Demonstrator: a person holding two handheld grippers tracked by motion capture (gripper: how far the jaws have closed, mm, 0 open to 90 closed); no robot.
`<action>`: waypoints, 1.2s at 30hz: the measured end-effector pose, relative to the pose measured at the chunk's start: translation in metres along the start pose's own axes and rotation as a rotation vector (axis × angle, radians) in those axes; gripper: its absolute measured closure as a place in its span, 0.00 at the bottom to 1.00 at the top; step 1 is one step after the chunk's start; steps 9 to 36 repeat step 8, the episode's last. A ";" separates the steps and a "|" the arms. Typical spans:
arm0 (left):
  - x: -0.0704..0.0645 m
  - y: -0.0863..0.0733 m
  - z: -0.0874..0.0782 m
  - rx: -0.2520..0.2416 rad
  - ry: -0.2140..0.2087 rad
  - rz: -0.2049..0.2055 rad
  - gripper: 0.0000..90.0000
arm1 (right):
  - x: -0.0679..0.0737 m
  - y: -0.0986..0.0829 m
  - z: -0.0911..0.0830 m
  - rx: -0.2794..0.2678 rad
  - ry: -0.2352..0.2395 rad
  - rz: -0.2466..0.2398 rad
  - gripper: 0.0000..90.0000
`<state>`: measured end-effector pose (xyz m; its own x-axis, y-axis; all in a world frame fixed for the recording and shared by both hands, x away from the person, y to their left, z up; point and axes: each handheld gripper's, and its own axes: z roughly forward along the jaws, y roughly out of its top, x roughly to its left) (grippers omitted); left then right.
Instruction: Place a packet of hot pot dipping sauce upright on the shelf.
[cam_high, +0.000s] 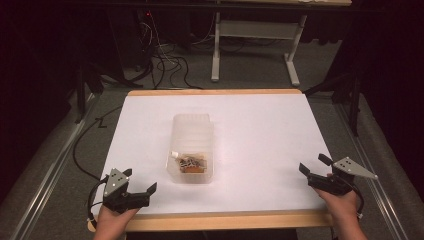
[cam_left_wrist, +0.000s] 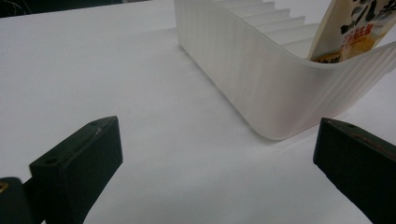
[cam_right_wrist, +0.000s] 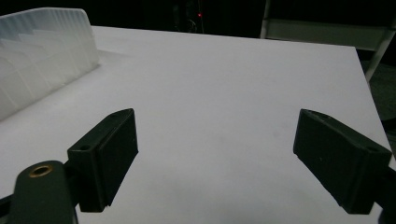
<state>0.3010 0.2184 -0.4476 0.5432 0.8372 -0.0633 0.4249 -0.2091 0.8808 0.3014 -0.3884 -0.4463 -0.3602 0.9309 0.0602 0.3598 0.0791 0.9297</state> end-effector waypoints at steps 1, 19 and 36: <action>0.000 0.000 0.000 0.000 0.000 0.000 0.02 | 0.000 0.000 0.001 -0.002 0.004 -0.001 0.16; 0.000 0.000 -0.002 -0.007 -0.004 0.001 0.02 | 0.001 -0.001 0.004 0.010 0.013 0.002 0.16; 0.000 0.000 -0.002 -0.007 -0.004 0.001 0.02 | 0.001 -0.001 0.004 0.010 0.013 0.002 0.16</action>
